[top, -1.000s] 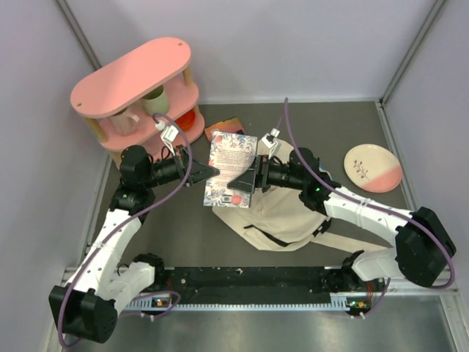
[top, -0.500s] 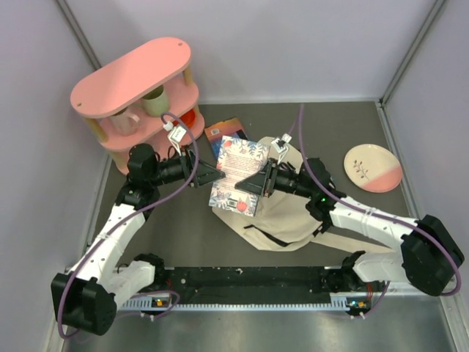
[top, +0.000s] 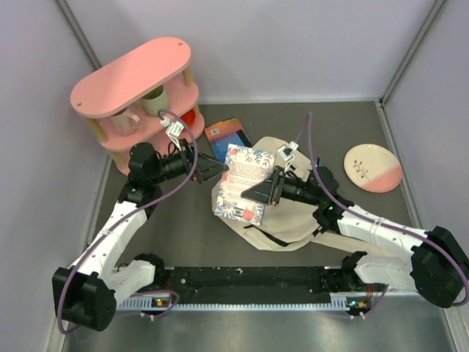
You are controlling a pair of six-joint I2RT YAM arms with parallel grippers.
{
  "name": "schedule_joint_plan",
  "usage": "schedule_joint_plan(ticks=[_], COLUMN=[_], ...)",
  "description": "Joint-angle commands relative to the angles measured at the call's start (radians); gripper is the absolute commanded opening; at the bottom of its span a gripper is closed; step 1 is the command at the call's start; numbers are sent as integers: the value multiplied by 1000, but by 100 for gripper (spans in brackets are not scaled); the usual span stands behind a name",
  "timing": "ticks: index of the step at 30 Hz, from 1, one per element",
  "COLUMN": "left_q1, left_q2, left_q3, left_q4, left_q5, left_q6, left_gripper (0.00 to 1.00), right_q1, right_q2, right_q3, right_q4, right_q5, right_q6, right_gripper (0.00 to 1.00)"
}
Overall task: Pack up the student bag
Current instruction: Adjust the book.
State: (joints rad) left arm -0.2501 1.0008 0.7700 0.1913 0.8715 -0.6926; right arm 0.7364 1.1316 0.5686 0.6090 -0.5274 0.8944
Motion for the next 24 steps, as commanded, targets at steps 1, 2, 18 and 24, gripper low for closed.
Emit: schedule_joint_plan(ticks=[1, 2, 18, 24], left_q1=[-46, -61, -127, -126], left_q2=[51, 62, 137, 130], left_q3=[-11, -6, 9, 3], left_q4=[284, 318, 327, 307], left_q5=[87, 105, 129, 121], left_q6=[-102, -108, -85, -78], left_gripper=[99, 99, 14, 0], right_q1=[-2, -3, -2, -14], right_q2=[-33, -29, -18, -29], right_q3=[17, 19, 83, 151], right_q4=[166, 170, -34, -248], right_q5=[-100, -114, -200, -85], right_q6=[34, 40, -97, -178], right_gripper=[0, 0, 0, 26])
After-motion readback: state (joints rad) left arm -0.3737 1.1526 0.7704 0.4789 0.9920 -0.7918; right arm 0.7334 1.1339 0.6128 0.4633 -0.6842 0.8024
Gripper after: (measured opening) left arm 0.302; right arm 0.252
